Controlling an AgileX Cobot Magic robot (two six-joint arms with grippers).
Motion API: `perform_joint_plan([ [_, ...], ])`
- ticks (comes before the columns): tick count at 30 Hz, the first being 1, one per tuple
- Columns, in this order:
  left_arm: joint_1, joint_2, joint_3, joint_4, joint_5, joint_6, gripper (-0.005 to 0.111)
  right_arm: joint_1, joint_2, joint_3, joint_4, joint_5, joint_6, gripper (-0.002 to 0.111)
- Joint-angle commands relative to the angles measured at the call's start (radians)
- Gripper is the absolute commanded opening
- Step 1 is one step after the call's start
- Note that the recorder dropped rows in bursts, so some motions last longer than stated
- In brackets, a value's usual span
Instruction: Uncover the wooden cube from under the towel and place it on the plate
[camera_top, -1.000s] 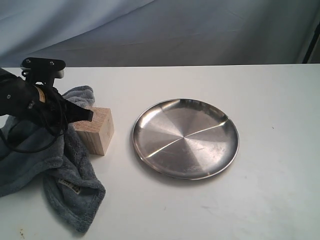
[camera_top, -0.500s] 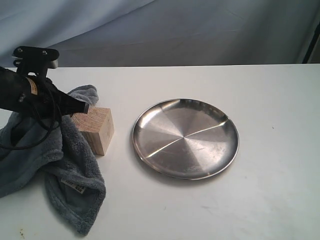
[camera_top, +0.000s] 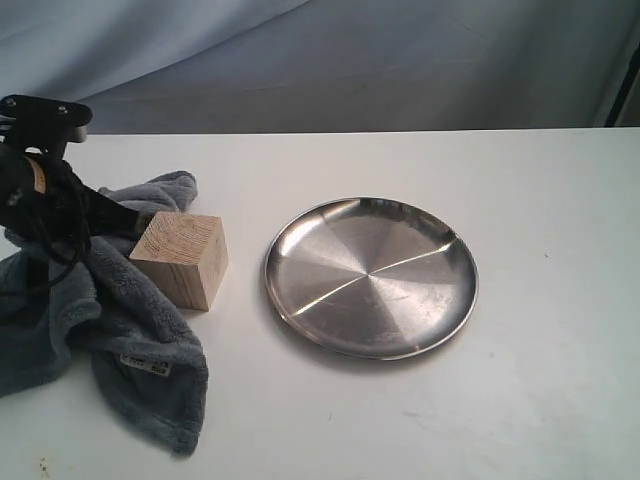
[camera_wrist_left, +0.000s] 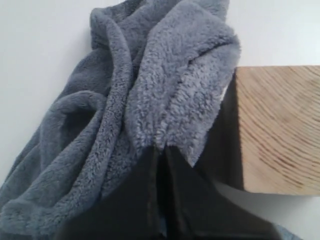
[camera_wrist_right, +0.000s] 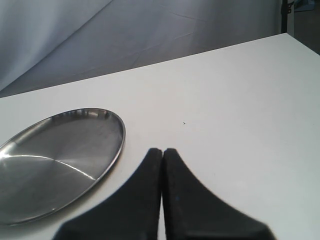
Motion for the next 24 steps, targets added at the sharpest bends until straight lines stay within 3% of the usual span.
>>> perform_joint_plan([
  [1,0.046,-0.010,-0.001,0.026,0.049,-0.009,0.000,-0.003,-0.004,0.003,-0.013,-0.002,-0.001,0.000],
  [15,0.060,-0.004,-0.001,0.104,0.367,0.268,0.000,-0.003,-0.004,0.003,-0.013,-0.002,-0.001,0.000],
  [24,0.096,0.016,-0.001,0.063,0.345,0.266,0.003,-0.003,-0.004,0.003,-0.013,-0.002,-0.001,0.000],
])
